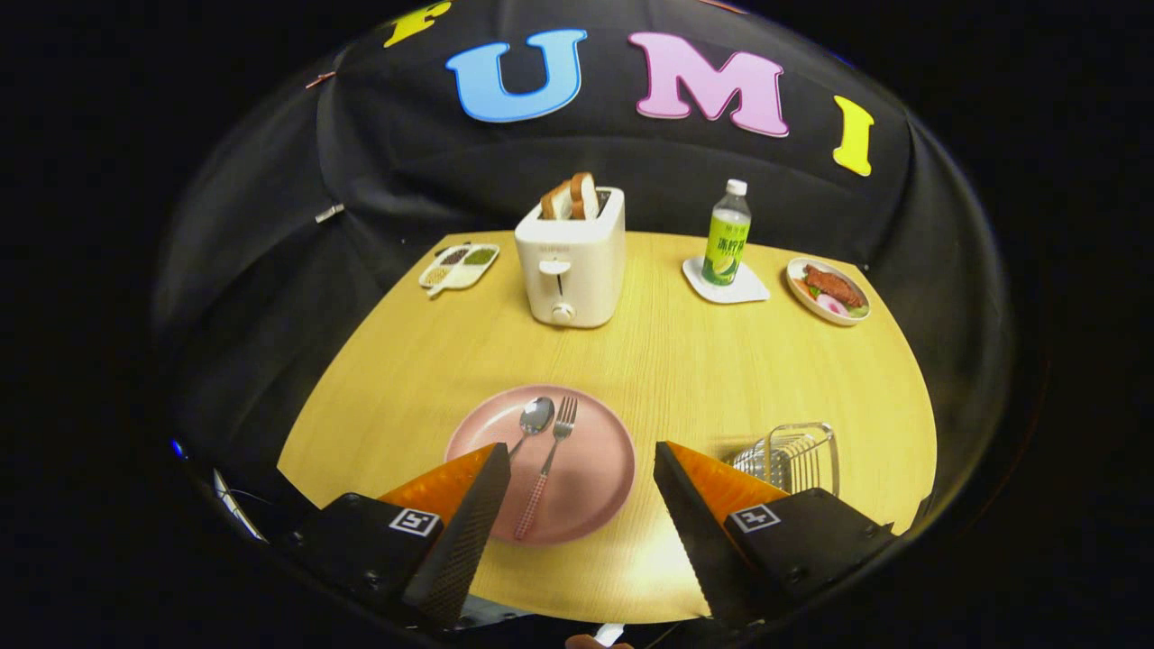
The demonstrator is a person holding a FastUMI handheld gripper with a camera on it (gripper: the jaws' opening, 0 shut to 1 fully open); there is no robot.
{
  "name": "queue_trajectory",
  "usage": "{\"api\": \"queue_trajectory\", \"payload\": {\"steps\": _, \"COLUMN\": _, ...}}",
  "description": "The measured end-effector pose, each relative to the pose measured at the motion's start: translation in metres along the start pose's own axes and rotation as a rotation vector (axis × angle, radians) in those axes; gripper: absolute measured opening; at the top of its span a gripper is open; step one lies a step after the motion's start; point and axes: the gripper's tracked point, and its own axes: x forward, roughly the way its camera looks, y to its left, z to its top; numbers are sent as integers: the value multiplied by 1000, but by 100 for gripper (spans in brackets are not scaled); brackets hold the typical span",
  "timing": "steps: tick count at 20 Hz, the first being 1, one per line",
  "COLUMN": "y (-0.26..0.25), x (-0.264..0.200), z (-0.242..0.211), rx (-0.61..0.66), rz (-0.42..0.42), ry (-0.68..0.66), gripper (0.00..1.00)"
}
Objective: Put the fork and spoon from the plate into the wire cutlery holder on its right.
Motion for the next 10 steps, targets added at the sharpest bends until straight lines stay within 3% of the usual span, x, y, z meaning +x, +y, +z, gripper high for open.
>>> {"api": "queue_trajectory", "payload": {"steps": 10, "y": 32, "x": 65, "z": -71, "rx": -65, "rz": 7, "ry": 228, "gripper": 98}}
